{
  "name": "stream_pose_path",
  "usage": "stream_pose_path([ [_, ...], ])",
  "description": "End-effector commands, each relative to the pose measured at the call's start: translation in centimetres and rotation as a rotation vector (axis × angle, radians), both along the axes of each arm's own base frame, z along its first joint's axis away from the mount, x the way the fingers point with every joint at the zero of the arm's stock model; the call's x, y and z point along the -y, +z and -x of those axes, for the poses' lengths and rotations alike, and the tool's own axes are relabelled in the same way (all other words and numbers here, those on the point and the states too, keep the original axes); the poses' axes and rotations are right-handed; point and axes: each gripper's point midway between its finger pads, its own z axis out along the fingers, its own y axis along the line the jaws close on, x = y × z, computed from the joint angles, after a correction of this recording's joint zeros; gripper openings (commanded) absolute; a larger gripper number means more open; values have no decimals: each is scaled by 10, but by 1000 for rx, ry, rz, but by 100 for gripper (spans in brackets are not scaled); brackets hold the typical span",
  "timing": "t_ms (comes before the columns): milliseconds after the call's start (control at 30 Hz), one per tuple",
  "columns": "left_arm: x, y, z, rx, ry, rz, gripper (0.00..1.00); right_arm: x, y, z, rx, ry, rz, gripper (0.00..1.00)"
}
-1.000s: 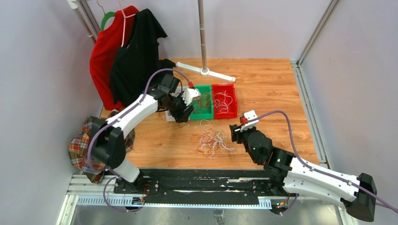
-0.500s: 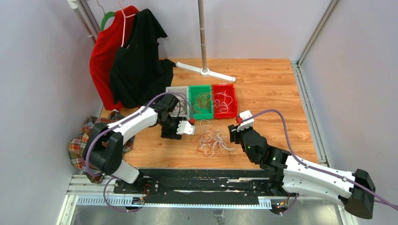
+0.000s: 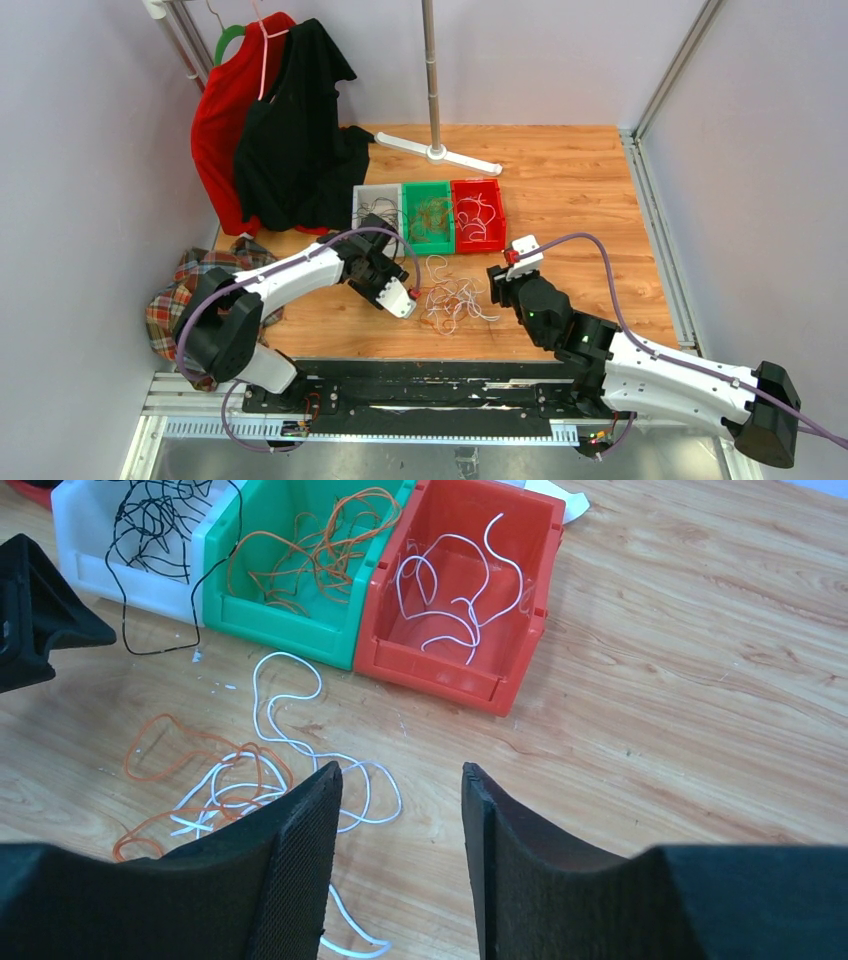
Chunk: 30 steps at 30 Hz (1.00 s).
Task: Untangle the cables
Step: Adjust the cable in the bin.
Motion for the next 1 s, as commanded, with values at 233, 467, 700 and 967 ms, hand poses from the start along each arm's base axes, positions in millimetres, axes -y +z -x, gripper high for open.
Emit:
stream_pose_path([
  [233, 8, -10, -37, 111, -56, -90, 46, 4, 20, -3, 13, -34, -61, 44],
  [467, 16, -8, -49, 184, -13, -17, 18, 8, 23, -4, 23, -49, -60, 42],
  [700, 13, 20, -45, 145, 37, 43, 1, 12, 22, -3, 26, -59, -62, 34],
  [967, 4, 68, -66, 66, 221, 244, 1, 16, 22, -2, 26, -71, -75, 28],
])
